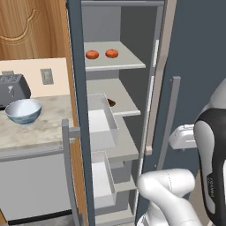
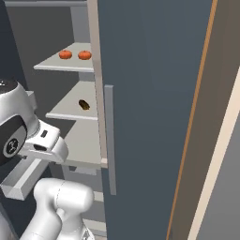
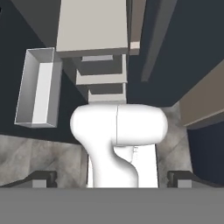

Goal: Take the squash, sweet potato, and squash from the freezer and place them in the bowl on the counter.

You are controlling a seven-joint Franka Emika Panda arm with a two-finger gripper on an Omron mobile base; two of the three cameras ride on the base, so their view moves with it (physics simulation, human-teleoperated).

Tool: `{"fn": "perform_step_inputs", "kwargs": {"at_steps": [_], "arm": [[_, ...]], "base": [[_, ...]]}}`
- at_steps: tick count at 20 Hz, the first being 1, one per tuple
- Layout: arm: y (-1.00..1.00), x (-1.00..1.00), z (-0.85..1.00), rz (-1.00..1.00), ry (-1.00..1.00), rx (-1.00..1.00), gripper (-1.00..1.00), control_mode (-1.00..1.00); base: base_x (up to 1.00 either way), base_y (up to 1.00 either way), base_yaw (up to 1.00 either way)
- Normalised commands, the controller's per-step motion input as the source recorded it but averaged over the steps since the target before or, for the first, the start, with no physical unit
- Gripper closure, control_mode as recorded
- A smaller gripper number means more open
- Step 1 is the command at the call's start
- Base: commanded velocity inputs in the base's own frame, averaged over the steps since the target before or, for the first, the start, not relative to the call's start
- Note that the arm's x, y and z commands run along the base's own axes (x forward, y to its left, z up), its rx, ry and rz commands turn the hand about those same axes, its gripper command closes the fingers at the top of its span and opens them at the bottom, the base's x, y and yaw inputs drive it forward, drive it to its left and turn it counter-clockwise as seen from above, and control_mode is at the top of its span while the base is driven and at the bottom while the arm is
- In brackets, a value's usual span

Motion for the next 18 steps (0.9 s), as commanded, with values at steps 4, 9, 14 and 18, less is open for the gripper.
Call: {"fn": "perform_step_inputs", "kwargs": {"at_steps": [4,9,14,18], "arm": [[-0.13,0.01,0.00,0.00,0.00,0.00,-1.00,1.00],[0.00,0.00,0.00,0.00,0.00,0.00,-1.00,1.00],[0.00,0.00,0.00,0.00,0.00,0.00,-1.00,1.00],[0.00,0.00,0.00,0.00,0.00,0.00,-1.00,1.00]], "base": [[0.06,0.00,0.00],[0.49,0.00,0.00],[0.46,0.00,-0.01],[0.47,0.02,-0.03]]}}
